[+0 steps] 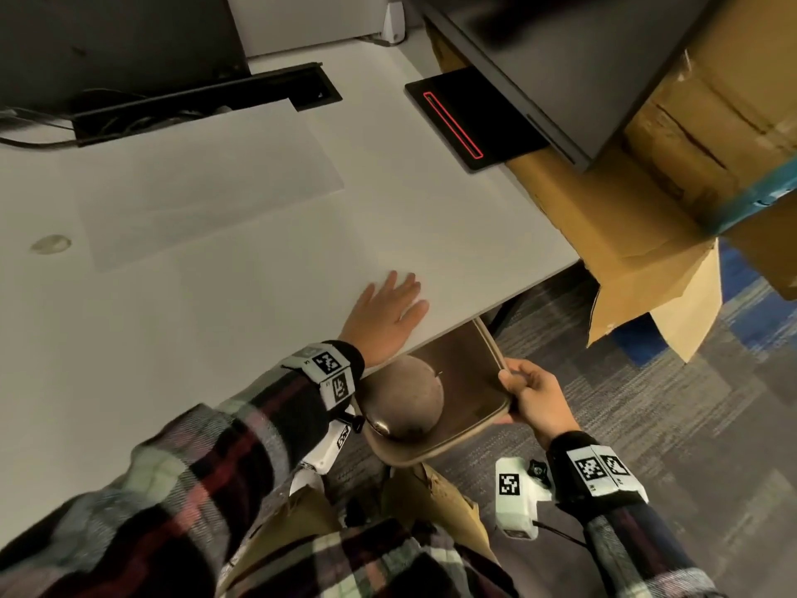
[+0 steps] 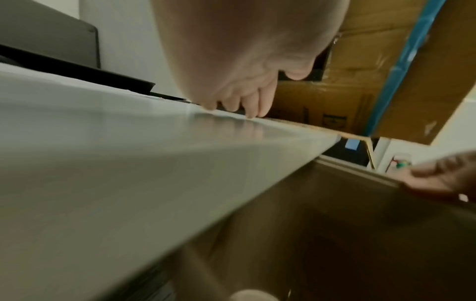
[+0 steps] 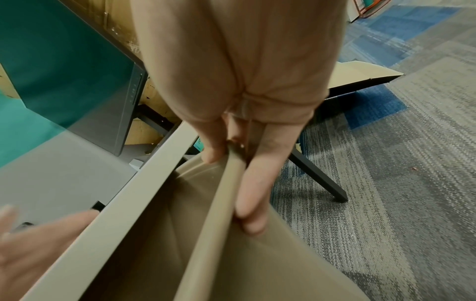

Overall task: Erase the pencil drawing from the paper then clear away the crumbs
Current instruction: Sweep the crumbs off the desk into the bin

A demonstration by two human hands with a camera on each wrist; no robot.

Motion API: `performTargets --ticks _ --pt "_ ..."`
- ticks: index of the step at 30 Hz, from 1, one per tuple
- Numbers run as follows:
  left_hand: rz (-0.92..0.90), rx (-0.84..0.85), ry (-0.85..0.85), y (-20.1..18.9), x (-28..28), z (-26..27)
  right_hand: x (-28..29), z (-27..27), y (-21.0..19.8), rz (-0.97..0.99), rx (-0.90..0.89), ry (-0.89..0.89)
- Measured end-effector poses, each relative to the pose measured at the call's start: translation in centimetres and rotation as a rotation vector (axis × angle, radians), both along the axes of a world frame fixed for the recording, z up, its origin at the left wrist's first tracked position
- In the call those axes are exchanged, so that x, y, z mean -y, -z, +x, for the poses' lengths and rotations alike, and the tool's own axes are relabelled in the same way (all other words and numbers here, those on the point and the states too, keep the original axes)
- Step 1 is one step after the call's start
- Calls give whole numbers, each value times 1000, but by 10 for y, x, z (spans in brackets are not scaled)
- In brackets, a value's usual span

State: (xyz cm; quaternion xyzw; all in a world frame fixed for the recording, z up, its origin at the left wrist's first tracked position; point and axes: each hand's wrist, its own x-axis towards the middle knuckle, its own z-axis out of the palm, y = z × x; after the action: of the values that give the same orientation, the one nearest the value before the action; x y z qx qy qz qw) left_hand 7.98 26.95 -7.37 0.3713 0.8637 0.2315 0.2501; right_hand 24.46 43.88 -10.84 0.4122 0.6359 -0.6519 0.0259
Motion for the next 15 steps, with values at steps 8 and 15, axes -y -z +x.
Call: performTargets --ticks 8,15 --pt "321 333 -83 7 -5 25 3 6 6 -17 -2 11" --pt "287 359 36 26 -3 55 1 10 24 -18 28 44"
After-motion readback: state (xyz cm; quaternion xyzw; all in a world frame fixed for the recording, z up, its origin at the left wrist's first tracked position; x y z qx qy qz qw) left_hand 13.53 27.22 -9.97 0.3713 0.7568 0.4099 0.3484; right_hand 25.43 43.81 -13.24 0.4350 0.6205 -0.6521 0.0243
